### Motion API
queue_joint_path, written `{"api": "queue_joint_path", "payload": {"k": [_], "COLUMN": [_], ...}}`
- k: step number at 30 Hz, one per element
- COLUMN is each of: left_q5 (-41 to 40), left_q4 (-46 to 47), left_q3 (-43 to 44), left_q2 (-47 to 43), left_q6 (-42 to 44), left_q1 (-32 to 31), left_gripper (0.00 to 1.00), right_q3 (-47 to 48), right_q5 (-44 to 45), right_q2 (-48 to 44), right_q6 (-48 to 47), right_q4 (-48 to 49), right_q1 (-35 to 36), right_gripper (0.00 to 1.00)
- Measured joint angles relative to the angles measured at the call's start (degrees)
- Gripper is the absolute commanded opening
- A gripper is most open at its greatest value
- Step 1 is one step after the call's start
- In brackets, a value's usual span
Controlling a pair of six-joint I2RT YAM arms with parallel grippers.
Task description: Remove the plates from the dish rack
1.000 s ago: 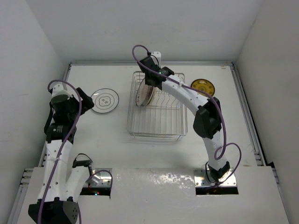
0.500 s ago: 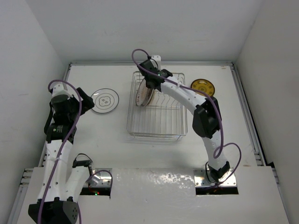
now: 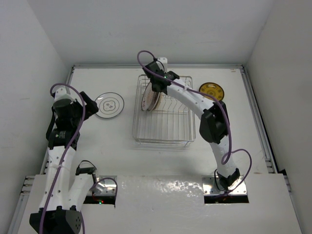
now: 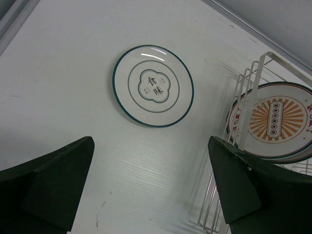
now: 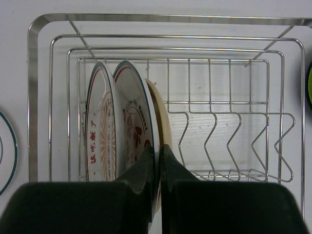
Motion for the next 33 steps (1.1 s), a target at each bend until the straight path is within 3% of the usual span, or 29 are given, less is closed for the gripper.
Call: {"api": "queue_joint_path", "payload": {"k": [14, 23, 27, 33], "left_q5": [-0.4, 1.0, 6.5, 26.0], "left_q4": [0.0, 0.0, 0.0, 8.6], "left_q3": [0.0, 0.0, 0.7, 3.0], "left_q2": [0.0, 1.8, 2.2, 3.4], "left_q6": [0.0, -0.3, -0.7, -4.5], "left_q1": [0.0, 0.0, 0.0, -0.4], "left_gripper": [1.00, 1.00, 1.00, 1.00], "right_q3": [11.0, 8.8, 5.7, -5.6], "right_q5": [6.2, 11.4, 13.6, 9.0], "right_q2": [0.2, -6.4, -14.6, -31.4], "right_q6": [-2.8, -8.5, -11.6, -14.1], "right_q4": [-6.8, -8.0, -8.3, -4.7], "right_q1": [0.0, -0.3, -0.3, -0.5], "right_gripper": [0.00, 0.00, 0.00, 0.00]}}
